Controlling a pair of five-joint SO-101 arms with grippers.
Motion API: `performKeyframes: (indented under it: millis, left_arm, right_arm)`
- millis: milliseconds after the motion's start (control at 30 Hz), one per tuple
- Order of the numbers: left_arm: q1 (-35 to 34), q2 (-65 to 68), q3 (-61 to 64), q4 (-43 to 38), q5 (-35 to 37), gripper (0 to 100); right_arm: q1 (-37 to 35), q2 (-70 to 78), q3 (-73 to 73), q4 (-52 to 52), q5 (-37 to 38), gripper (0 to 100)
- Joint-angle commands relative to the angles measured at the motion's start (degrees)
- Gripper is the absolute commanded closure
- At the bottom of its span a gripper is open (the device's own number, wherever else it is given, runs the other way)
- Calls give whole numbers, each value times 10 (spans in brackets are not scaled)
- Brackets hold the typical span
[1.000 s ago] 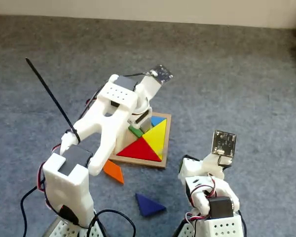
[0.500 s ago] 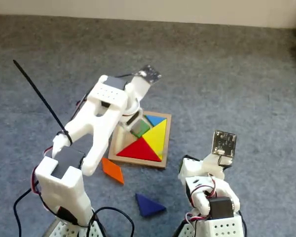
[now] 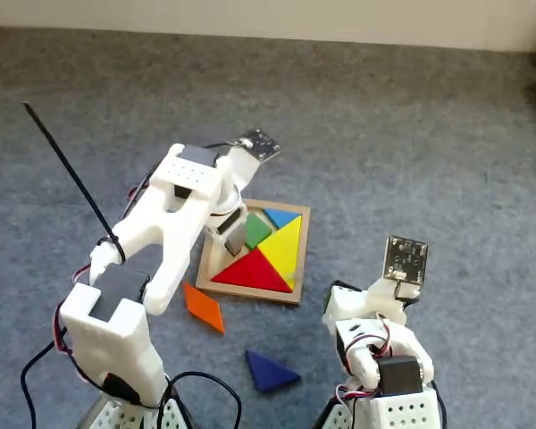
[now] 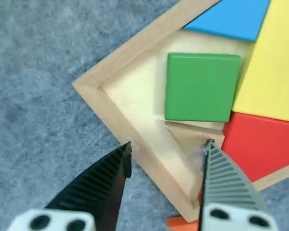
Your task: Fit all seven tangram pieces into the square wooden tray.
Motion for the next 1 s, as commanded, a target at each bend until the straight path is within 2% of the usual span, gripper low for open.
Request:
performKeyframes:
  millis: [0, 133, 333, 467, 967]
  left_arm:
    - [-4, -21, 10, -38, -2, 762]
    - [-3, 1, 21, -85, -1, 762]
    - [29, 17, 16, -91, 6, 762]
    - [34, -21, 17, -91, 40, 762]
    - [5, -145, 110, -88, 39, 762]
  right_arm:
    - [8, -5, 79, 6, 6, 994]
    - [8, -5, 79, 6, 6, 994]
    - [8, -5, 79, 6, 6, 994]
    - [8, -5, 79, 6, 6, 994]
    - [8, -5, 79, 6, 6, 994]
